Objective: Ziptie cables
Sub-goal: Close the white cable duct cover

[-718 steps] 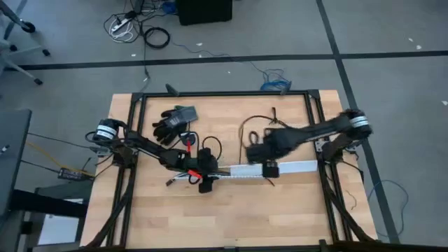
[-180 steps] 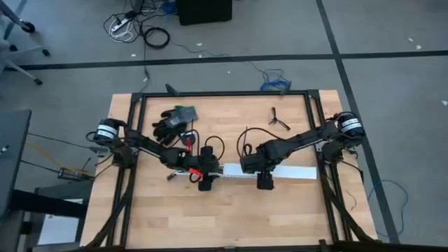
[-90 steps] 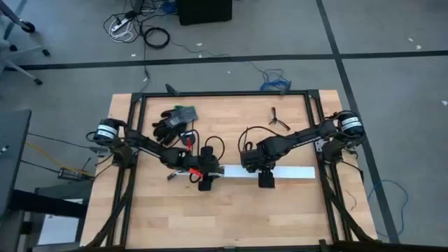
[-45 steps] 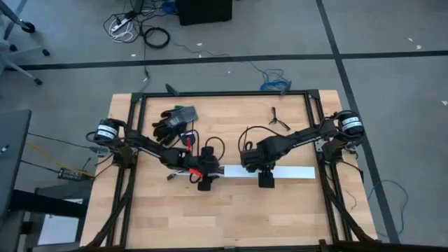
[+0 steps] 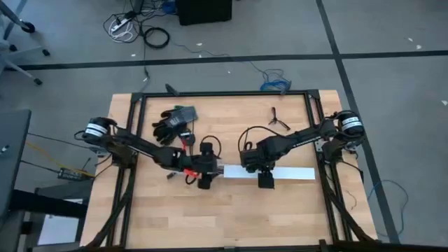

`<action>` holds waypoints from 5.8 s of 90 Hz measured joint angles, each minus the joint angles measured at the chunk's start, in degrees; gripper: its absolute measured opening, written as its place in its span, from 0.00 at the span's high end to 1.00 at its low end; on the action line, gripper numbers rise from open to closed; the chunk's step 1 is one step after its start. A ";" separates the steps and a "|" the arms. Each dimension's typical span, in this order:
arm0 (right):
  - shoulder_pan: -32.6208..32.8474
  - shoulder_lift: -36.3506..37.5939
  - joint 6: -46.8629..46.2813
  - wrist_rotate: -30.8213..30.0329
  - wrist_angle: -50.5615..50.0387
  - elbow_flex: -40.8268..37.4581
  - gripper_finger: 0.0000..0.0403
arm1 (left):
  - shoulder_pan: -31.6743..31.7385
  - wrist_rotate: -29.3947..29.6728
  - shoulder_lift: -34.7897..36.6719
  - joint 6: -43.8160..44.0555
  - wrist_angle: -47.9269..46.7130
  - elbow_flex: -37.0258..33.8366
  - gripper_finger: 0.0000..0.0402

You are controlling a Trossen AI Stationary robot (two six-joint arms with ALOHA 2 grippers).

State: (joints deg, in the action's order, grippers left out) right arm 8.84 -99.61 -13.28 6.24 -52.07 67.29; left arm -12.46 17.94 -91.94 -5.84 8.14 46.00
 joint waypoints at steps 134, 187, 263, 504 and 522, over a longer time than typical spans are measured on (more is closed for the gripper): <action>-2.37 -0.10 0.96 4.13 2.68 -0.02 0.45 | 6.85 -19.83 -8.93 0.26 14.75 0.07 1.00; -2.67 -0.15 -0.63 4.68 3.58 -0.11 0.44 | 6.83 -16.74 -10.08 -0.25 14.64 0.15 1.00; -1.77 -0.15 0.90 0.92 6.58 -0.04 0.46 | 4.52 -16.23 -6.89 -5.90 16.76 0.04 0.82; -2.18 -0.43 -7.58 4.54 6.17 0.00 0.45 | 12.39 -18.22 -6.23 0.07 3.63 -3.17 0.78; -2.86 -0.57 -7.67 7.04 5.60 0.00 0.44 | 12.32 -18.49 -4.74 0.06 3.87 -3.34 0.78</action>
State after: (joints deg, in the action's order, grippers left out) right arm 5.98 -100.18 -20.95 13.28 -46.48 67.29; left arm -0.14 -0.55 -96.68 -5.78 12.01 42.65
